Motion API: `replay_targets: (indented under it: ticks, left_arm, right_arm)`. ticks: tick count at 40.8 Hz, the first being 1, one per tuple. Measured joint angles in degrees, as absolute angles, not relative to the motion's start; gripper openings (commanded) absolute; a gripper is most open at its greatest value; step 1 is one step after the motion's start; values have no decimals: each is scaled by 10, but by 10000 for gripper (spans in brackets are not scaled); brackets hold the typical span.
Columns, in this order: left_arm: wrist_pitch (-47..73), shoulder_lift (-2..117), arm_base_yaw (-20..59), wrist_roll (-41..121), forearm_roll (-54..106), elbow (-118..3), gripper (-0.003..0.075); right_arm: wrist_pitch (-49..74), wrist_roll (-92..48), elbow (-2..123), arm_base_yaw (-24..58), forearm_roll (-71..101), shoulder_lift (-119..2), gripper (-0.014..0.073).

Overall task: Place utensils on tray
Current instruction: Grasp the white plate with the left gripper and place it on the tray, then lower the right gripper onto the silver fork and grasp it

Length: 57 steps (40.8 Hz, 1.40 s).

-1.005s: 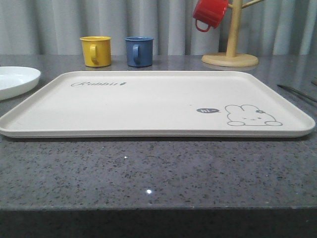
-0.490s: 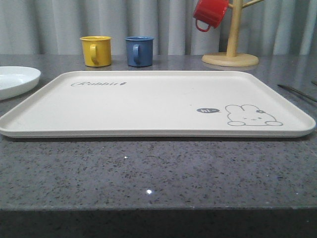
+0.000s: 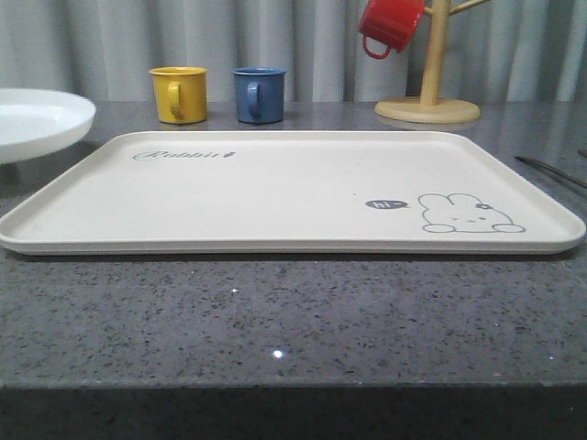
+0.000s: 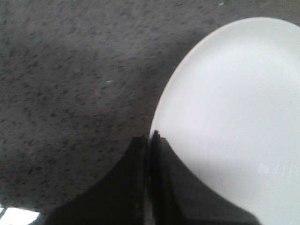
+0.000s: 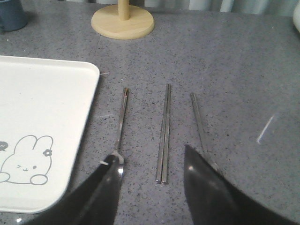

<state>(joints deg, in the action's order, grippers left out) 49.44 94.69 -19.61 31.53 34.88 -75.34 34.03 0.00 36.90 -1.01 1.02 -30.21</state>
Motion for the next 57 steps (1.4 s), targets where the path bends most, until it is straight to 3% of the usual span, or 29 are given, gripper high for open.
replay_targets:
  ticks: [10,18,20,24,26,36,47,57]
  left_arm:
    - [553,939,-11,315,348,-785,-18]
    - [548,992,58,316,339,-785,-3]
    - [537,1002,67,317,332,-785,63]
    - [528,1006,74,317,329,-785,291]
    - [528,1006,76,317,329,-785,343]
    - [528,934,88,311,270,-785,344]
    - [508,658,263,107,24,-618,338]
    - [511,482,294,89,10,-514,338]
  right_arm:
    - [340,0,369,-10,10,-302,360]
    - [340,0,369,-10,10,-302,360]
    - [340,0,369,-10,10,-302,360]
    - [340,0,369,-10,10,-302,360]
    - [340,0,369,-10,10,-302,360]
    - [340,0,369,-10,11,-302,360]
    - [318,0,369,-10,17,-305,360]
    - [489,-5,501,43,19,-479,360]
